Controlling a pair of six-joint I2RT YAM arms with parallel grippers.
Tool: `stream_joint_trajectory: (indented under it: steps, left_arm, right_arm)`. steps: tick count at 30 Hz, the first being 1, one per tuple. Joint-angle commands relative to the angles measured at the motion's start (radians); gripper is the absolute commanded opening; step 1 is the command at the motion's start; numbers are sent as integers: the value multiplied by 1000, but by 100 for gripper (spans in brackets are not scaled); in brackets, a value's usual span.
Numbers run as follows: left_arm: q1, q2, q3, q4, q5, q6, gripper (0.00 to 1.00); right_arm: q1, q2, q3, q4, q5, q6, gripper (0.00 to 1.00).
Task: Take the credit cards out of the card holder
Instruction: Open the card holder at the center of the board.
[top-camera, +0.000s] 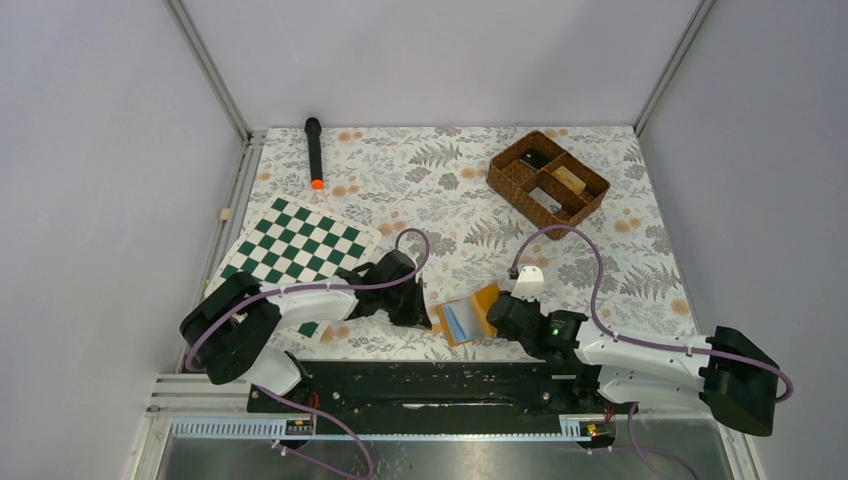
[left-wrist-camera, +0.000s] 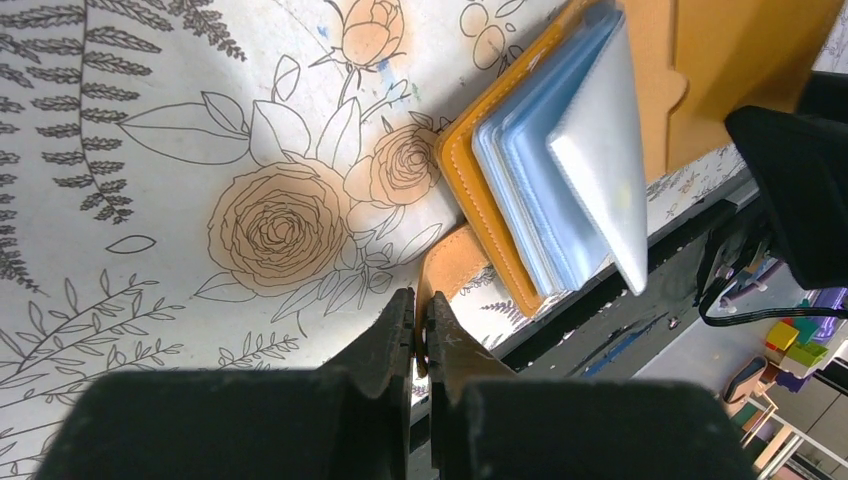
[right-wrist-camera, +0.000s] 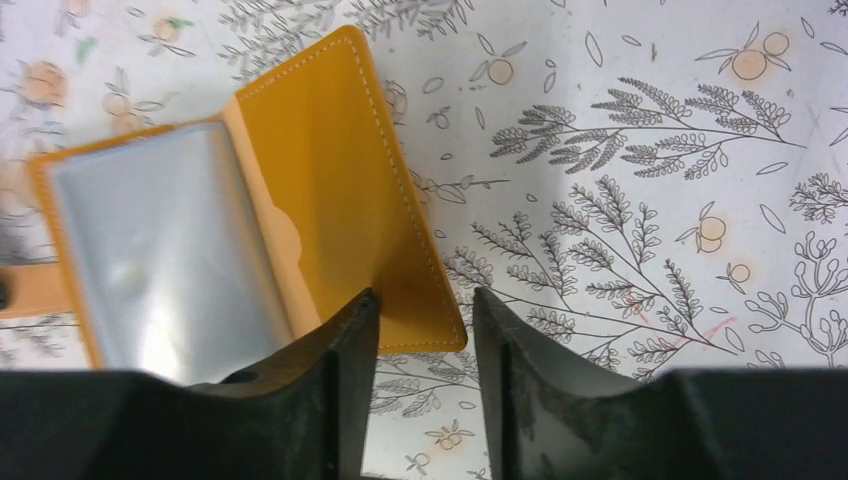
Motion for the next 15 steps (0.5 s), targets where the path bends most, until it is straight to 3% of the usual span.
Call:
stream_joint_trajectory:
  steps: [1, 8, 15]
  left_arm:
    - [7, -35, 15, -1, -18, 22, 0]
    - [9, -33, 13, 11, -4, 19, 0]
    - [8, -35, 13, 18, 4, 16, 0]
  right_arm:
    - [-8, -60, 78, -59, -14, -8, 42]
    - [-6, -109, 205, -163, -94, -21, 49]
    - [44, -179, 247, -6, -225, -51, 48]
